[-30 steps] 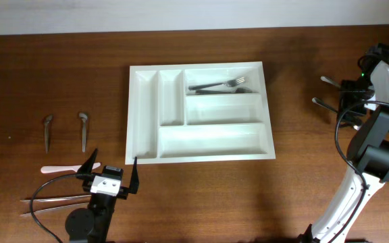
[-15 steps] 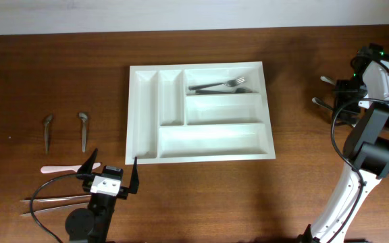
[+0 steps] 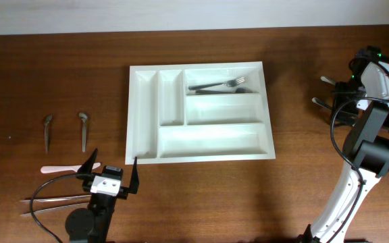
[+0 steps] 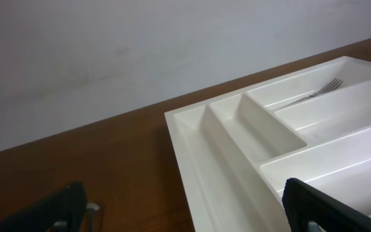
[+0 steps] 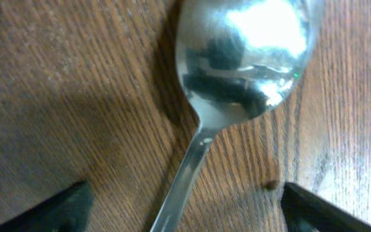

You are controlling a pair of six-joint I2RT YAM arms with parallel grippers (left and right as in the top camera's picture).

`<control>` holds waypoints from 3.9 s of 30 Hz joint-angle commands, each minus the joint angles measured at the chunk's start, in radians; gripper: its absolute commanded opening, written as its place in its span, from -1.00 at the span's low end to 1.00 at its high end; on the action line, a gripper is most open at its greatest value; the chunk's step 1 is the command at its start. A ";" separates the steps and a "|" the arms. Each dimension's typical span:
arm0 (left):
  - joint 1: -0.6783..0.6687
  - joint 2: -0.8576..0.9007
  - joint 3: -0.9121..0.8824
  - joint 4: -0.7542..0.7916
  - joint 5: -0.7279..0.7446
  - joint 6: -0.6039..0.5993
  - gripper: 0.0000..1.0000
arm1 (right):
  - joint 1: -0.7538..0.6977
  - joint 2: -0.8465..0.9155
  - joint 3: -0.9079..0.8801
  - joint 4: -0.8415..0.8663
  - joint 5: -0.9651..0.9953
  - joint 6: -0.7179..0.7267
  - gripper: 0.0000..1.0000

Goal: Pack container
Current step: 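Release the fork and grasp a silver spoon with the right gripper, then carry the spoon into the tray's middle-right compartment and release, then move the right gripper back toward the remaining spoon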

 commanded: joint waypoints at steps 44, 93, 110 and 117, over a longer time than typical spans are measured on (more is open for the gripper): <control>0.006 -0.004 -0.006 0.000 0.014 0.008 0.98 | 0.270 -0.190 0.159 -0.309 -0.129 -0.071 -0.92; 0.006 -0.004 -0.006 0.000 0.014 0.008 0.98 | 0.394 -0.189 0.157 -0.162 0.037 -0.058 0.98; 0.006 -0.004 -0.006 0.000 0.014 0.008 0.98 | 0.047 -0.189 0.157 0.161 -0.173 -0.768 0.92; 0.006 -0.004 -0.006 0.000 0.014 0.008 0.98 | 0.024 -0.189 0.157 0.233 -0.140 -0.767 -0.92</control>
